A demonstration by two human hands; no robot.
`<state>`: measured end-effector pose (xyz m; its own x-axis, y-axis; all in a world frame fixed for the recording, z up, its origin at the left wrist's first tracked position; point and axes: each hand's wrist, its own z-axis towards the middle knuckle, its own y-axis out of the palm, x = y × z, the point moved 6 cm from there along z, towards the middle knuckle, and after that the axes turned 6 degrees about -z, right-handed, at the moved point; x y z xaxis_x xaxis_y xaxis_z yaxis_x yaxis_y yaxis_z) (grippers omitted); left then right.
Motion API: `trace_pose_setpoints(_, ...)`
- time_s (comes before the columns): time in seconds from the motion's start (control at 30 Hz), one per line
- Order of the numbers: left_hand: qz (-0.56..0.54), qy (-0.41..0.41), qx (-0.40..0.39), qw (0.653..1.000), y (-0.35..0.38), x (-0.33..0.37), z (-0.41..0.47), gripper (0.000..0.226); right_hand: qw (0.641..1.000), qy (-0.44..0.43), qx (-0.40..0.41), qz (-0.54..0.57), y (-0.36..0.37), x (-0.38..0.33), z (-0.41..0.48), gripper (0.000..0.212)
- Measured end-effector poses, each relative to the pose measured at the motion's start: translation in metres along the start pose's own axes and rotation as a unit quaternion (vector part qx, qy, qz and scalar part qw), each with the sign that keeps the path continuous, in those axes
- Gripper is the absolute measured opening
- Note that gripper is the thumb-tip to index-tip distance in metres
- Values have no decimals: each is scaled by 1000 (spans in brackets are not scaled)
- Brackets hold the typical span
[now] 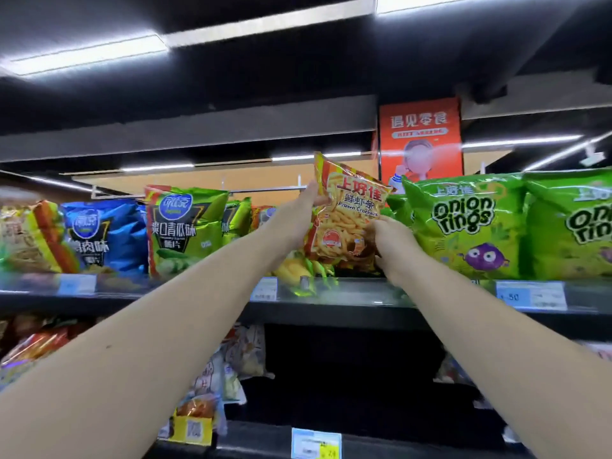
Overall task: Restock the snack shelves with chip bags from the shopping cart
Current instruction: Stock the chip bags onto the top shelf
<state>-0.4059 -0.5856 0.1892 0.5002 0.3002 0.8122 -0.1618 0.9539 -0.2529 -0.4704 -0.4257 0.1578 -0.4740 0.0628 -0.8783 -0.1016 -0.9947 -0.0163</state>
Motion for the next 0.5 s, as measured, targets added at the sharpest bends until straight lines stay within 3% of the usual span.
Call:
trace_pose_setpoints(0.23,-73,-71,-65,993,27,-31,31,87,994,40,98,-38,-24,4,11,44)
trace_pose_setpoints(0.5,-169,-67,-104,978,50,-26,43,76,993,62,63,-78,-18,3,29,75)
